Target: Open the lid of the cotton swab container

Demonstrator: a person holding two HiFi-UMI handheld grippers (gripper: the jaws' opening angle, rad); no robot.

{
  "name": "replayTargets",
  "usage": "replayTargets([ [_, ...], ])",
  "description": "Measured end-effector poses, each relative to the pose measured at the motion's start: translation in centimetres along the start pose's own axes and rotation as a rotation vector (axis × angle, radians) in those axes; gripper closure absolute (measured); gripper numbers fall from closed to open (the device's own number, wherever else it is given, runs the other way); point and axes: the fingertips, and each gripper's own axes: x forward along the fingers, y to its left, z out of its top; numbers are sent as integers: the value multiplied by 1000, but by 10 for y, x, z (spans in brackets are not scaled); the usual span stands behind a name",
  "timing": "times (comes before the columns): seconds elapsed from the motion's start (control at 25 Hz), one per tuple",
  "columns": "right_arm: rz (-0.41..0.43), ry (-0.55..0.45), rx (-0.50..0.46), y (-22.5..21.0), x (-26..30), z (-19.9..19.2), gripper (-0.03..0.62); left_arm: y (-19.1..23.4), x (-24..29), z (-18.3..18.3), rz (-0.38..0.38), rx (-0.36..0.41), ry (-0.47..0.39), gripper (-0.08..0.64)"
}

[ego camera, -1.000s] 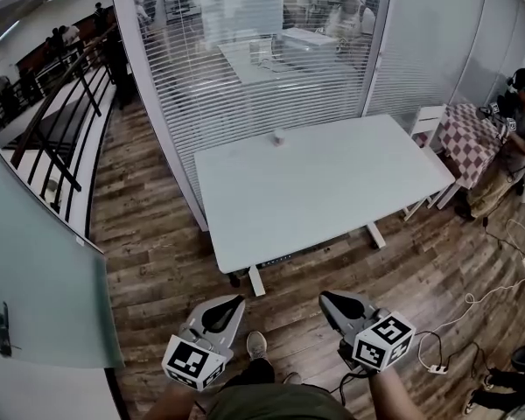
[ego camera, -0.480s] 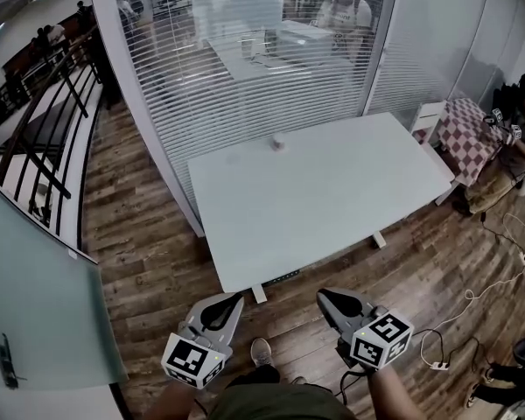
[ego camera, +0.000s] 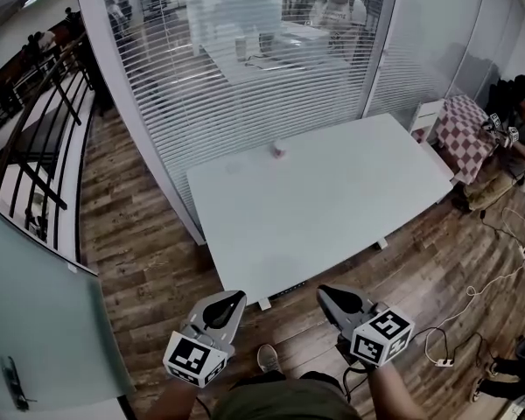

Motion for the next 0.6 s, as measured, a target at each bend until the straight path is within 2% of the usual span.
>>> replayTargets([
  [0.6, 0, -7, -7, -23, 39, 18, 583, 34, 27, 4, -2, 10, -1, 551],
])
